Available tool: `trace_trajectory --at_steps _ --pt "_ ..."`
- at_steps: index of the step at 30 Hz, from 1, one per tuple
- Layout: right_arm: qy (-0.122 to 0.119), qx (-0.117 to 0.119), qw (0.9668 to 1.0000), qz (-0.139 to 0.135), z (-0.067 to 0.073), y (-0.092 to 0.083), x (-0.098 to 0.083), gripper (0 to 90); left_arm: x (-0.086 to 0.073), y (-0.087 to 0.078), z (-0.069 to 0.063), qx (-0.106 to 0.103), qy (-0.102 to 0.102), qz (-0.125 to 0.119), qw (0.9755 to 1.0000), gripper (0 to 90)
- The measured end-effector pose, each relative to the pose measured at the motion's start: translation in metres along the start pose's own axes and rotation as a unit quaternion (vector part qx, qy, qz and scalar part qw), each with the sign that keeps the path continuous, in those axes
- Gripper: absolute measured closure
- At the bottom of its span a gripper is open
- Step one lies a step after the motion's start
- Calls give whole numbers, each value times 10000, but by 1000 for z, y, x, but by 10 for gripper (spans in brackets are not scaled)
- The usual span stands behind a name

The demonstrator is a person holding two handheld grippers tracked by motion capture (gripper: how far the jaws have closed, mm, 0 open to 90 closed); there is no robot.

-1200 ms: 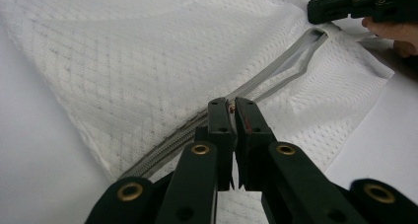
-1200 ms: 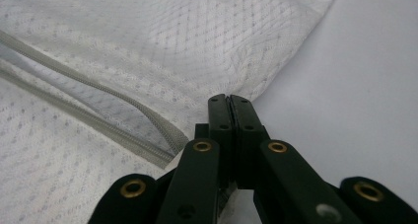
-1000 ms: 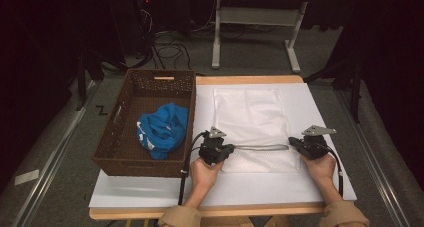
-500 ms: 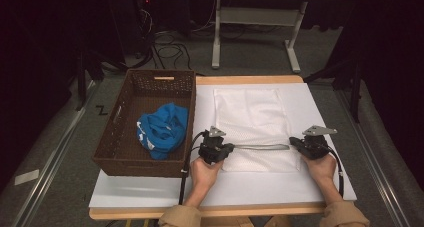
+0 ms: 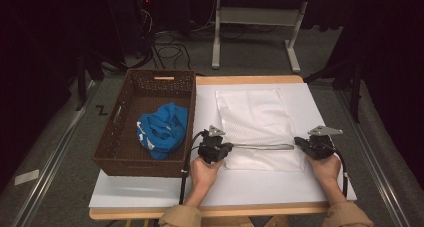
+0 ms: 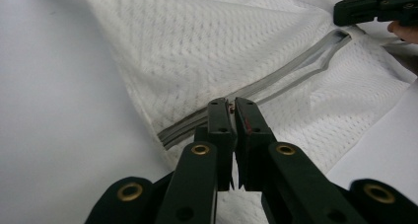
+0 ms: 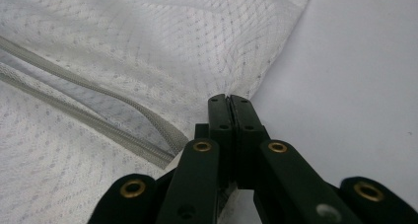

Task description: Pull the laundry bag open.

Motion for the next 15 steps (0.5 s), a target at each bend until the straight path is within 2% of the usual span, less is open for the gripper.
trace_trajectory --at_steps 9,12,15 --pt "-12 -127 9999 59 -2 0 -1 897 1 -2 2 111 -104 -17 9999 863" --pt "89 -109 9999 79 -4 0 -1 897 1 -2 3 138 -118 4 9998 863" --pt "-7 -171 9998 73 -3 1 -1 896 1 -1 3 149 -148 -3 9998 863"
Point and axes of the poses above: each handheld gripper's, and its own axes: y roughly forward along the jaws, x roughly out of its top, z roughly to its left, the point moved 5 cm from there along y, roughly forward along the jaws, and after that the axes turned 8 degrees about z, right-handed, at the moved point
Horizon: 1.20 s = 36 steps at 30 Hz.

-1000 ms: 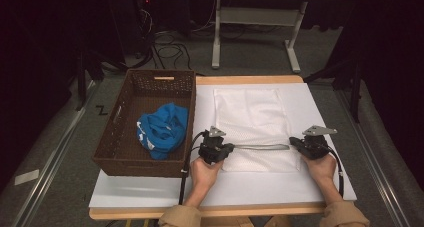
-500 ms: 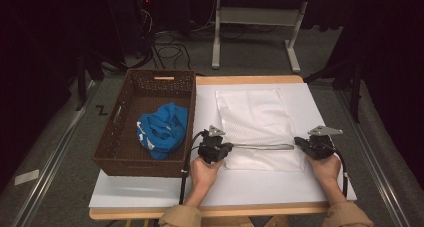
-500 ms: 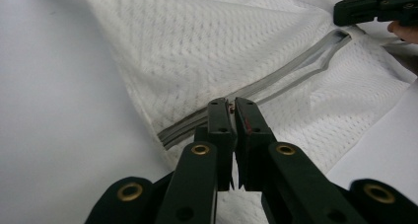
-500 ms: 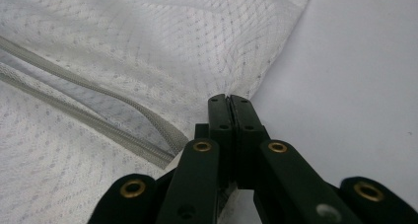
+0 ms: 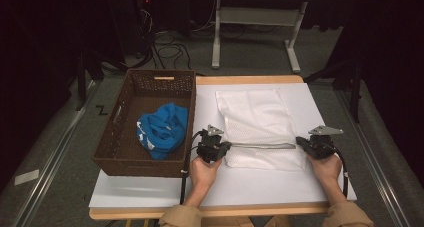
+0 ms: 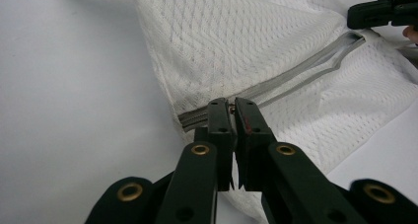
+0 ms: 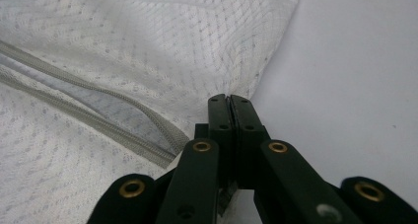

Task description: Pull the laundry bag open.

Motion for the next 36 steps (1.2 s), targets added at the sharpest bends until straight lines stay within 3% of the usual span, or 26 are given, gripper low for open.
trace_trajectory --at_steps 15,20,36 --pt "-56 107 9999 -51 6 -1 1 890 3 -4 -8 -53 165 -111 9998 854" --pt "-115 169 9998 -80 10 -1 2 887 2 -6 -7 75 183 -116 9997 851" --pt "-279 198 9994 -83 18 -2 3 881 1 -9 -9 184 244 -127 9995 853"
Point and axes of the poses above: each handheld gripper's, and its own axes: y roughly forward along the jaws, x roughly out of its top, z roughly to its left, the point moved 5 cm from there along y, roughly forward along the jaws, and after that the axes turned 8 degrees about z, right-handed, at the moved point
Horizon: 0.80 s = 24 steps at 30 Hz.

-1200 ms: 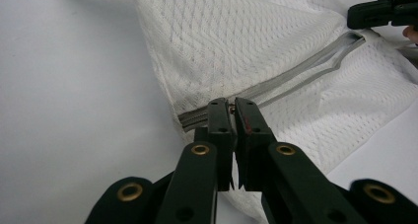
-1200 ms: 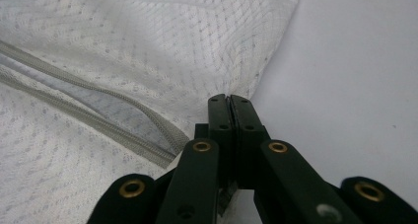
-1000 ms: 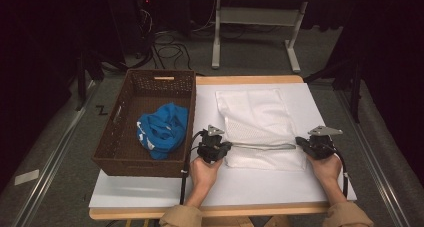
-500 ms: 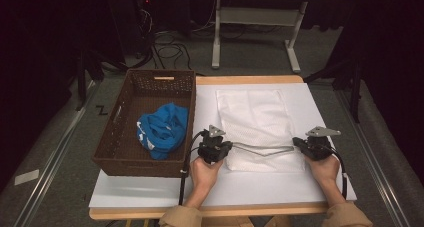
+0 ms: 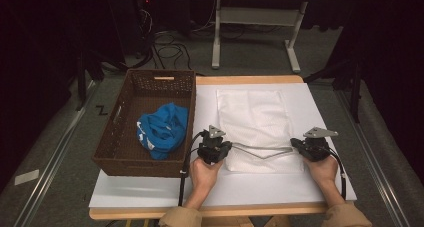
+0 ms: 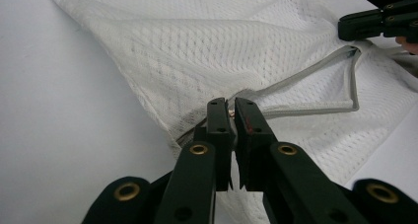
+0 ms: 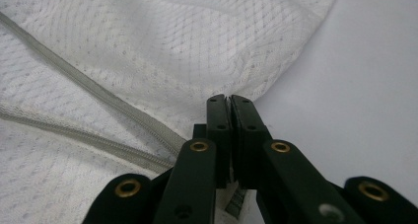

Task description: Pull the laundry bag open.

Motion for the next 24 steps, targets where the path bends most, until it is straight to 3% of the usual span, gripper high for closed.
trace_trajectory --at_steps 15,24 --pt "-15 104 9999 22 4 1 0 847 -3 -2 1 104 32 61 9999 848" --pt "41 79 9999 -69 4 1 1 705 -3 1 -1 91 49 56 9999 712"
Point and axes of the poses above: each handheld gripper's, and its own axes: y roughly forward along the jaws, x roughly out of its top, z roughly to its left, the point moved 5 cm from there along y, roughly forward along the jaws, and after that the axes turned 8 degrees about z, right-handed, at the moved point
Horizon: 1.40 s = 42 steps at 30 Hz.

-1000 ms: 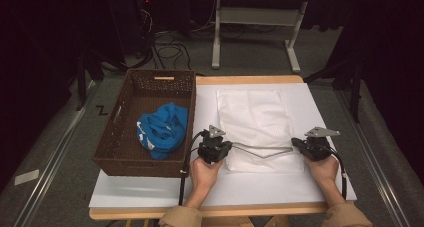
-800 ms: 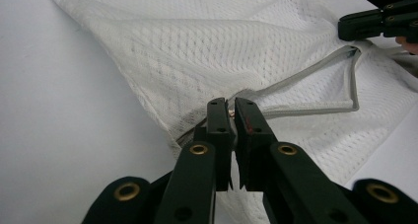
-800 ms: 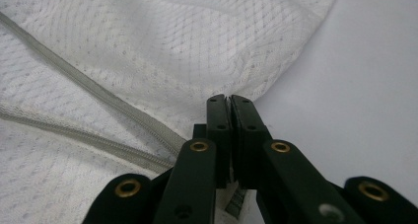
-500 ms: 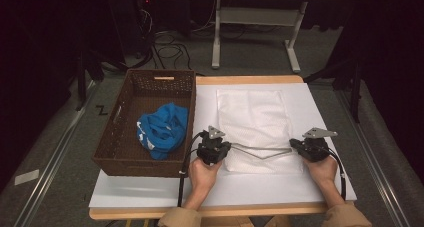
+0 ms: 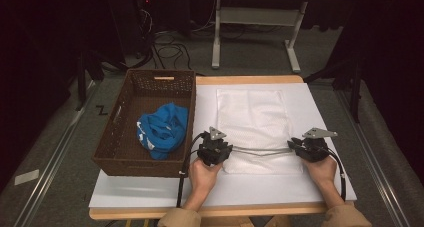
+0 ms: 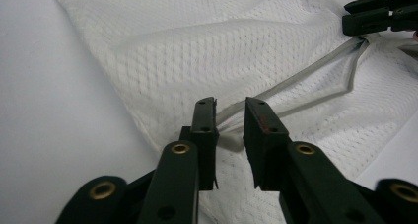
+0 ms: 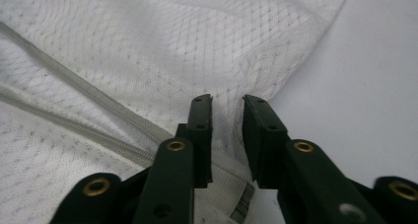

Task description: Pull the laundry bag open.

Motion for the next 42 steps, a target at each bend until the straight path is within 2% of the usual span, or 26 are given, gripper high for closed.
trace_trajectory --at_steps 6,9,14,18,21,28,42 --pt "19 -43 10000 -15 0 -1 0 619 0 2 -1 70 52 31 10000 601" --pt "52 -56 10000 -21 0 -2 0 599 -1 3 -1 22 -3 -31 10000 545" --pt "95 -15 9999 -42 -1 -3 0 579 -3 4 -4 83 95 -43 9999 493" --pt "130 -15 9998 -138 0 -6 1 568 -2 5 -5 67 92 -93 9999 477" --pt "121 -46 9997 -182 -1 -9 2 562 -3 6 -7 108 167 -96 9998 467" --pt "105 -14 9995 -306 0 -17 2 559 -4 11 -12 114 232 -22 9997 445" --pt "-52 192 9988 -437 13 -27 4 618 -7 15 -14 126 224 18 9997 426"
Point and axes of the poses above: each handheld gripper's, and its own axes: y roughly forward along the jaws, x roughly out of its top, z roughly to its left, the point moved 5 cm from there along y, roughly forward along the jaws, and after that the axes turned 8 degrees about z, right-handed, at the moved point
